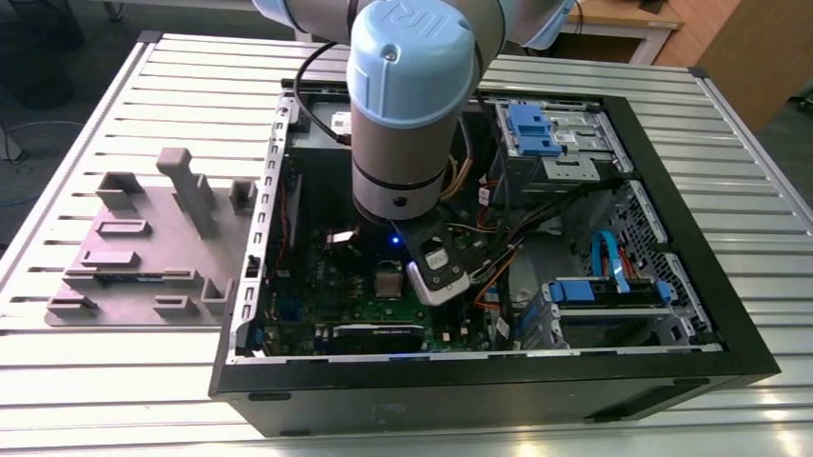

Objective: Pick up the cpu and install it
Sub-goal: 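Place the cpu into insertion slot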

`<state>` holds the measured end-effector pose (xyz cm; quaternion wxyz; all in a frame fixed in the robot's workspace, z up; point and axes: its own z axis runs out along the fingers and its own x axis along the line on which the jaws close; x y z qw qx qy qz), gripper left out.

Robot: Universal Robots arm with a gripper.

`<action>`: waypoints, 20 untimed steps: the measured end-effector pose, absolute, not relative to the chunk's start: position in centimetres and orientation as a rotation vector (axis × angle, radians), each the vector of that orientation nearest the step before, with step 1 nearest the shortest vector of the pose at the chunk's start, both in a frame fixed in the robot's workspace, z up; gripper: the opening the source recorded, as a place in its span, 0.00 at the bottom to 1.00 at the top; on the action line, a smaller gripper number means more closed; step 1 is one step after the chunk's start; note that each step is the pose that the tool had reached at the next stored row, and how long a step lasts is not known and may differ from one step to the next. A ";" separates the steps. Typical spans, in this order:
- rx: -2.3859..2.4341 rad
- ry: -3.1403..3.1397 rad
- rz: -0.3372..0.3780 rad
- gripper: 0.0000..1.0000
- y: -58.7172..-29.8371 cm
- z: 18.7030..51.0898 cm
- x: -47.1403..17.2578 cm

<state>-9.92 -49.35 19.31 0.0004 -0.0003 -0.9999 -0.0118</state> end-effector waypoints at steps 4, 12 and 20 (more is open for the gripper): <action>-0.001 -3.141 -0.037 0.47 -49.4 19.3 -9.9; -0.001 -3.141 -0.037 0.47 -49.4 19.7 -10.0; -0.001 -3.141 -0.037 0.46 -49.4 19.7 -10.0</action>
